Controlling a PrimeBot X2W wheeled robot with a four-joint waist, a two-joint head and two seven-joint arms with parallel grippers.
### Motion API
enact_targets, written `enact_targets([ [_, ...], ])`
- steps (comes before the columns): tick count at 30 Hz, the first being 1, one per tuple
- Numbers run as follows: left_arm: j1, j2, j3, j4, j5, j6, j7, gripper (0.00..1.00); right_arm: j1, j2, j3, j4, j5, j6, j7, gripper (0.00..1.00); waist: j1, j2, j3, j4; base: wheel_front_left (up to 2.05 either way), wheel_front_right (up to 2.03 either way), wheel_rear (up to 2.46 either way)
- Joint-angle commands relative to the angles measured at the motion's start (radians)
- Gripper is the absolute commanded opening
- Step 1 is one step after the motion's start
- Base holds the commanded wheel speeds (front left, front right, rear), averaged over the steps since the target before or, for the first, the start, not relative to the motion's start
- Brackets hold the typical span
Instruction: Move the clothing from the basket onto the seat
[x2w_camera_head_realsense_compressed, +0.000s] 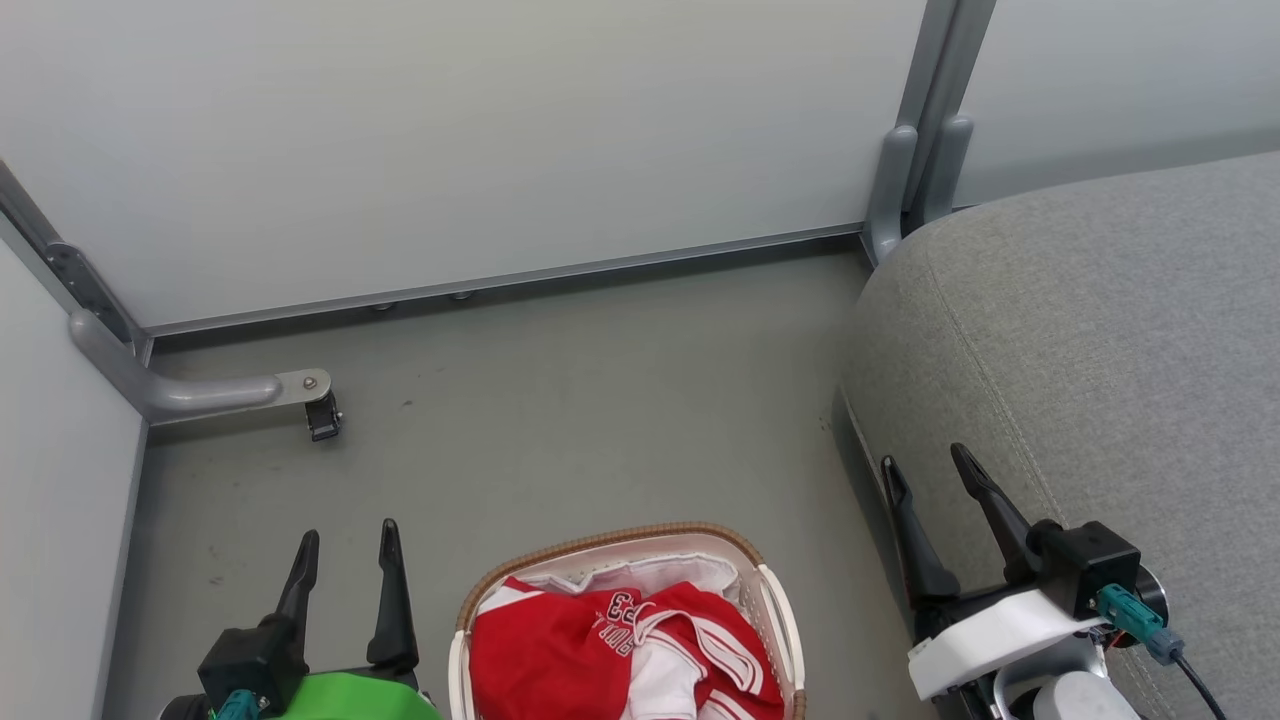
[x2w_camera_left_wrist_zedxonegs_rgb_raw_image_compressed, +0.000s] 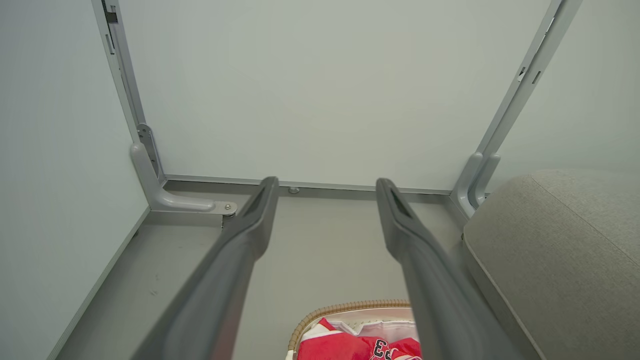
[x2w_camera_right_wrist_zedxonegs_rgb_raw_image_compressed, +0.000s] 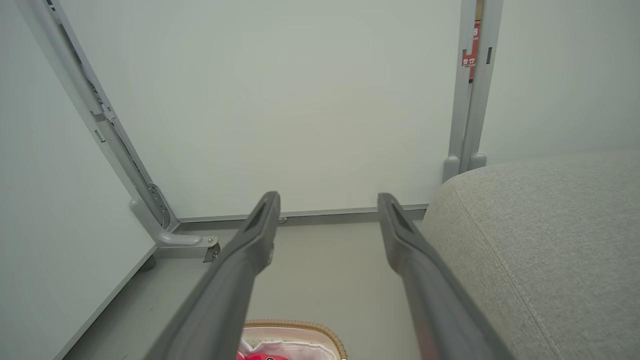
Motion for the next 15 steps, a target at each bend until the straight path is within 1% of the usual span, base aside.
enact_targets([
  [1,0.016,0.007,0.0,-0.001,0.024,0.005,-0.007,1.0,0.012,-0.006,0.004,0.002,-0.023,0.0,-0.008,1.0,0.0,-0.0001,0.0,0.0,0.0,0.0,0.0],
  [5,0.018,0.007,-0.003,-0.001,0.04,0.008,-0.014,1.0,0.011,-0.006,0.007,0.0,-0.042,0.0,-0.013,1.0,0.0,-0.0001,0.001,0.0,0.0,0.0,0.0],
  [15,0.016,0.007,-0.003,0.004,0.032,0.001,-0.012,1.0,0.011,-0.006,0.007,-0.001,-0.038,0.0,-0.013,1.0,0.0,-0.0001,-0.001,-0.003,0.0,0.0,0.0],
])
